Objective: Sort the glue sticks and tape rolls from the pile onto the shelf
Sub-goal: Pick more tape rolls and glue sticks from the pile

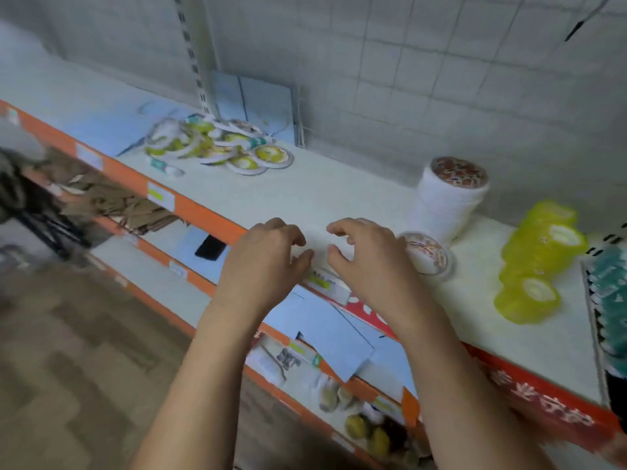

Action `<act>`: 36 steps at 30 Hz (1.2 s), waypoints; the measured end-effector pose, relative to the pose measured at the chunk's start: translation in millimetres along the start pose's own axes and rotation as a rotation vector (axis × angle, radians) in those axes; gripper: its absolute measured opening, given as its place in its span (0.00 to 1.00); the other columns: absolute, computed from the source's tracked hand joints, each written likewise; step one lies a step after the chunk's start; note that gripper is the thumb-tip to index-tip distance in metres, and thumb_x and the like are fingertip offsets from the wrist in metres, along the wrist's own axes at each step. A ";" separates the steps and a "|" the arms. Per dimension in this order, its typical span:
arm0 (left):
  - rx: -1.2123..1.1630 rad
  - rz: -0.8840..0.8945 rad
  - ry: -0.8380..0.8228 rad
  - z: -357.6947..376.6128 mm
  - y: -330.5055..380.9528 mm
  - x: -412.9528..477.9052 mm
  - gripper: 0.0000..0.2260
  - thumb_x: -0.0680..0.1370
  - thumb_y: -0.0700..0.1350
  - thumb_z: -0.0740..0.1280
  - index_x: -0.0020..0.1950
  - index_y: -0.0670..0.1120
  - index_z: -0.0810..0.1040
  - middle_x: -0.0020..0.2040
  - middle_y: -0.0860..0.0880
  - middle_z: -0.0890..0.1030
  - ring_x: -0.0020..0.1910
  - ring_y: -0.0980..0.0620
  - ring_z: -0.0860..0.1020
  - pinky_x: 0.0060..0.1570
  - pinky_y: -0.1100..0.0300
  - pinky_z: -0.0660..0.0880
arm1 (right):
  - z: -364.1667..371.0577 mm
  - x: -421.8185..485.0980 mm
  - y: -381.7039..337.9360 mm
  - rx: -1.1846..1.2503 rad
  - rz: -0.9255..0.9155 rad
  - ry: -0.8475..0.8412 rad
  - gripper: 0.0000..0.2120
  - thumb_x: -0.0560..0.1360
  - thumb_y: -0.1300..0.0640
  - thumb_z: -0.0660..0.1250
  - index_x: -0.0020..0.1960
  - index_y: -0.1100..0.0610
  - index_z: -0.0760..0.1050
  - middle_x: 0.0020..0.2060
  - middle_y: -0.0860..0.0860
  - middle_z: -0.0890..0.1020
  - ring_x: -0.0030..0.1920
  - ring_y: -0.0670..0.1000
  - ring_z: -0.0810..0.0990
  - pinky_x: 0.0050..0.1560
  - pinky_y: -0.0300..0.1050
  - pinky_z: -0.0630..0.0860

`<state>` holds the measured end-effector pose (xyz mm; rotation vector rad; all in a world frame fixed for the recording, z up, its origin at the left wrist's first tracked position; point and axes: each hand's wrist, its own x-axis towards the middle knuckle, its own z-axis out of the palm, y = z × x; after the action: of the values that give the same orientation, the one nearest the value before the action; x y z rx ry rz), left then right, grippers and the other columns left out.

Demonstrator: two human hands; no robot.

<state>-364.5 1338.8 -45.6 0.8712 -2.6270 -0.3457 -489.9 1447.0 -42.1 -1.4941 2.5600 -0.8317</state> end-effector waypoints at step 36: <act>-0.166 -0.214 0.079 -40.3 -334.0 201.5 0.28 0.75 0.58 0.68 0.72 0.49 0.67 0.67 0.46 0.68 0.65 0.44 0.69 0.62 0.48 0.70 | 181.3 287.5 -172.7 0.061 -0.080 -0.035 0.18 0.75 0.54 0.68 0.64 0.54 0.75 0.60 0.51 0.76 0.61 0.52 0.74 0.60 0.51 0.72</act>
<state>-323.1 949.6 -70.2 1.0876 -2.3984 -0.5642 -448.2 1068.2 -53.6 -1.5871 2.4418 -0.8769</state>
